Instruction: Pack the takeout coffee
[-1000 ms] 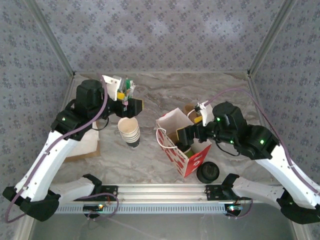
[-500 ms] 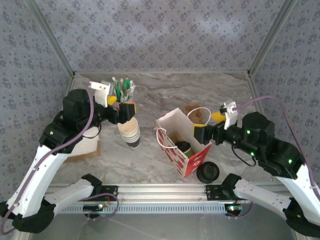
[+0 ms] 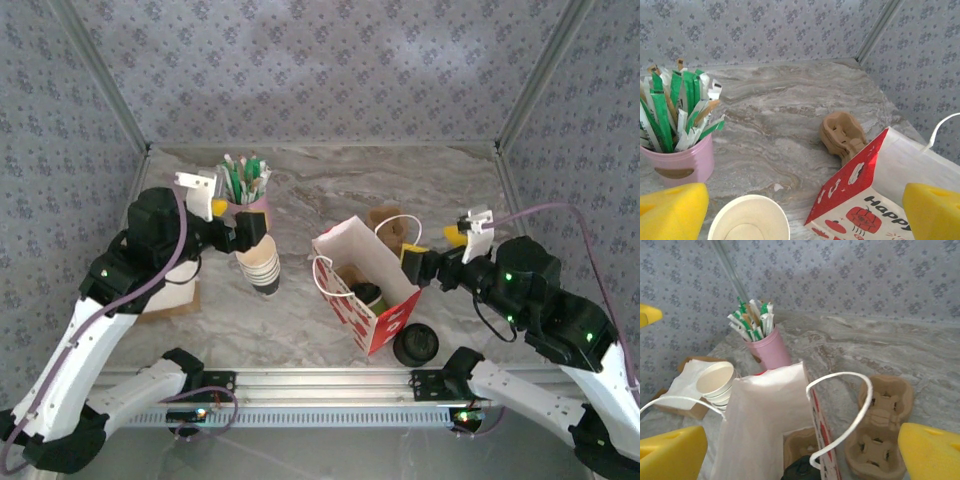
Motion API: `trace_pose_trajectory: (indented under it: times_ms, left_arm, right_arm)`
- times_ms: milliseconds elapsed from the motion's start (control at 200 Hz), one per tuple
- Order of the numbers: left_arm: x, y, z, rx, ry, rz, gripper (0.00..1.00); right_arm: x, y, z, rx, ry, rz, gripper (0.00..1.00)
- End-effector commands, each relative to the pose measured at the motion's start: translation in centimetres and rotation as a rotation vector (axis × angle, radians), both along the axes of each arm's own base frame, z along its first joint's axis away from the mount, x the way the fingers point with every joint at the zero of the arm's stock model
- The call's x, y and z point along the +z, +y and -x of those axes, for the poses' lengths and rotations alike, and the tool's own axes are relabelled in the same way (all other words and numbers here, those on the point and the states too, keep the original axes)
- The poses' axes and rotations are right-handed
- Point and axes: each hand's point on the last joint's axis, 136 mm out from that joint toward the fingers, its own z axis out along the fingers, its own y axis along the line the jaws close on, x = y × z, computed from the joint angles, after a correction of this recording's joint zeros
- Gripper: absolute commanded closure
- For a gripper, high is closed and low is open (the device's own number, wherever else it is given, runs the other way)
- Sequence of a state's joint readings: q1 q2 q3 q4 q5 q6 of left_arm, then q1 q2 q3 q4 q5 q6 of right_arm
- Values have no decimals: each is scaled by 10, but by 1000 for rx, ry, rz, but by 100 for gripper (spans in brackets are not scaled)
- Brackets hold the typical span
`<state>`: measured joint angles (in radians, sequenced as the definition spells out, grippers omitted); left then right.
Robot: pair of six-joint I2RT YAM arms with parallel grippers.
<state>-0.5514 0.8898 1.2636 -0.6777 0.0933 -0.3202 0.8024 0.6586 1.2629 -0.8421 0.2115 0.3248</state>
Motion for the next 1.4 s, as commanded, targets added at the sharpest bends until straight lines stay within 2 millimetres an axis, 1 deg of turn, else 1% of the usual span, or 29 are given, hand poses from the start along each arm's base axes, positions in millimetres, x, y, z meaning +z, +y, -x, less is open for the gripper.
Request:
trace_pose_trajectory:
  times_ms: [0, 70, 80, 100, 165, 310, 445, 520, 605, 695, 780, 869, 944, 1014, 1099, 1249, 1304, 1394]
  left_arm:
    - [2, 7, -3, 44, -4, 11, 1]
    - [0, 9, -7, 65, 2, 3, 1]
    - [-5, 9, -6, 66, 19, -9, 1]
    - [-8, 9, -7, 67, 29, -16, 1]
    - [-12, 8, -11, 72, 46, -27, 1]
    - [-19, 7, -23, 88, 77, -42, 1]
    - [-24, 7, -39, 97, 113, -37, 1]
    - [-26, 13, -49, 120, 136, -43, 0]
    - [-29, 21, -61, 154, 163, -55, 1]
    - [-36, 29, -72, 188, 203, -80, 1]
    - [-44, 39, -79, 231, 235, -130, 3]
    - [-54, 51, -87, 274, 269, -180, 8]
    - [-61, 59, -93, 296, 292, -197, 13]
    - [-64, 64, -100, 308, 302, -191, 19]
    - [-64, 63, -109, 290, 317, -167, 28]
    - [-57, 56, -123, 268, 314, -152, 43]
    - [-56, 55, -128, 265, 311, -156, 47]
    - [-58, 56, -139, 273, 310, -182, 50]
  right_arm:
    - [-4, -16, -7, -89, -11, 34, 0]
    - [-5, -22, -11, -131, -4, 51, 0]
    - [-6, -23, -12, -137, -2, 56, 0]
    - [-7, -24, -14, -150, 2, 62, 0]
    - [-9, -27, -19, -180, 25, 86, 0]
    - [-15, -23, -32, -191, 92, 120, 0]
    - [-17, -24, -45, -206, 150, 106, 0]
    - [-17, -28, -52, -222, 180, 87, 0]
    - [-20, -37, -61, -260, 227, 61, 0]
    - [-31, -46, -73, -294, 315, 29, 0]
    - [-48, -53, -83, -315, 421, -7, 0]
    - [-62, -54, -94, -302, 500, -54, 0]
    - [-71, -56, -103, -313, 529, -66, 4]
    - [-77, -58, -109, -320, 542, -64, 6]
    - [-82, -55, -114, -312, 552, -72, 9]
    - [-91, -52, -123, -298, 573, -81, 17]
    - [-95, -51, -125, -294, 581, -80, 21]
    - [-98, -49, -127, -288, 589, -84, 24]
